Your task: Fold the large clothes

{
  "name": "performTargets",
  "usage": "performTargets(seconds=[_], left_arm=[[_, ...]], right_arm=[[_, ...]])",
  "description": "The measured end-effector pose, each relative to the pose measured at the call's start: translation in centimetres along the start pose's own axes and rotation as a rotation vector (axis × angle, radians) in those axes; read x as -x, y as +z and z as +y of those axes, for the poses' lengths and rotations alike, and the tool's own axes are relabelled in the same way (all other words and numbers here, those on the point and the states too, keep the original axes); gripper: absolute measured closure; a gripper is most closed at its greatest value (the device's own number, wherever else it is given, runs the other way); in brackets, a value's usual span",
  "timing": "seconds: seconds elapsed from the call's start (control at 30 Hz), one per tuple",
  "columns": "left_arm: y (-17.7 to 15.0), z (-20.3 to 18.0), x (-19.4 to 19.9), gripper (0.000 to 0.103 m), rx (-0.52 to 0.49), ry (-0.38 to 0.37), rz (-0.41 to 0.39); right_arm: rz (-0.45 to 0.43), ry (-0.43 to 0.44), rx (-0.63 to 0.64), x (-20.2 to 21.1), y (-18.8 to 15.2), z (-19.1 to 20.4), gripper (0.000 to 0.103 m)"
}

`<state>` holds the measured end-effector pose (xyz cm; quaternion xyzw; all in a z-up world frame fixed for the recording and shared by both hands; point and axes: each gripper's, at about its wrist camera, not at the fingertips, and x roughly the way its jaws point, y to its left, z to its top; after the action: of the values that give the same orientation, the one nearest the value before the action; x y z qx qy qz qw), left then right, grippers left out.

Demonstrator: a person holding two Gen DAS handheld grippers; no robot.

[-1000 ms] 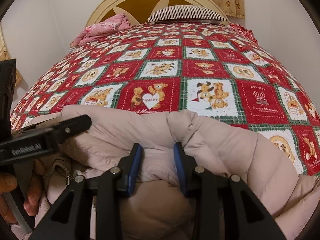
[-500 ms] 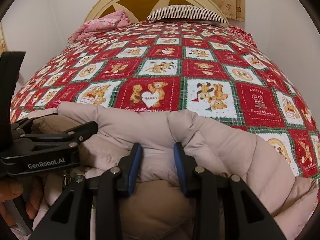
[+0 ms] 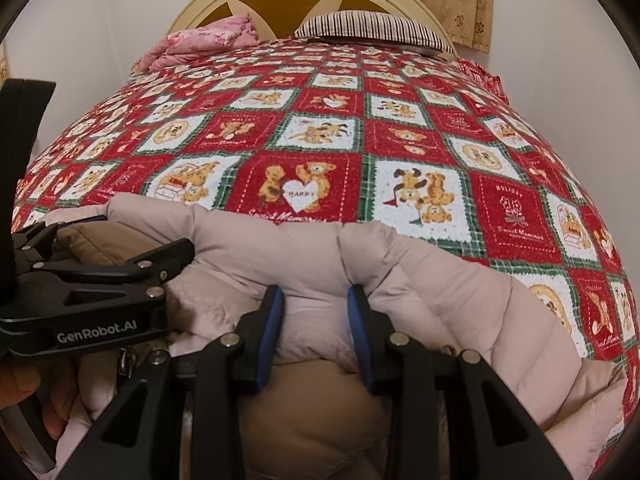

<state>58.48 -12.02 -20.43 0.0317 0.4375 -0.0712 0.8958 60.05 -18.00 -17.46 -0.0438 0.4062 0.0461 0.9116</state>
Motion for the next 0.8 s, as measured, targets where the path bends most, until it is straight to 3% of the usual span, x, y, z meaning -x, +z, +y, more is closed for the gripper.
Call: performTargets(seconds=[0.8], left_arm=[[0.36, -0.79, -0.26, 0.001, -0.016, 0.035, 0.011]], right_arm=[[0.006, -0.039, 0.03, -0.13, 0.19, 0.57, 0.067]])
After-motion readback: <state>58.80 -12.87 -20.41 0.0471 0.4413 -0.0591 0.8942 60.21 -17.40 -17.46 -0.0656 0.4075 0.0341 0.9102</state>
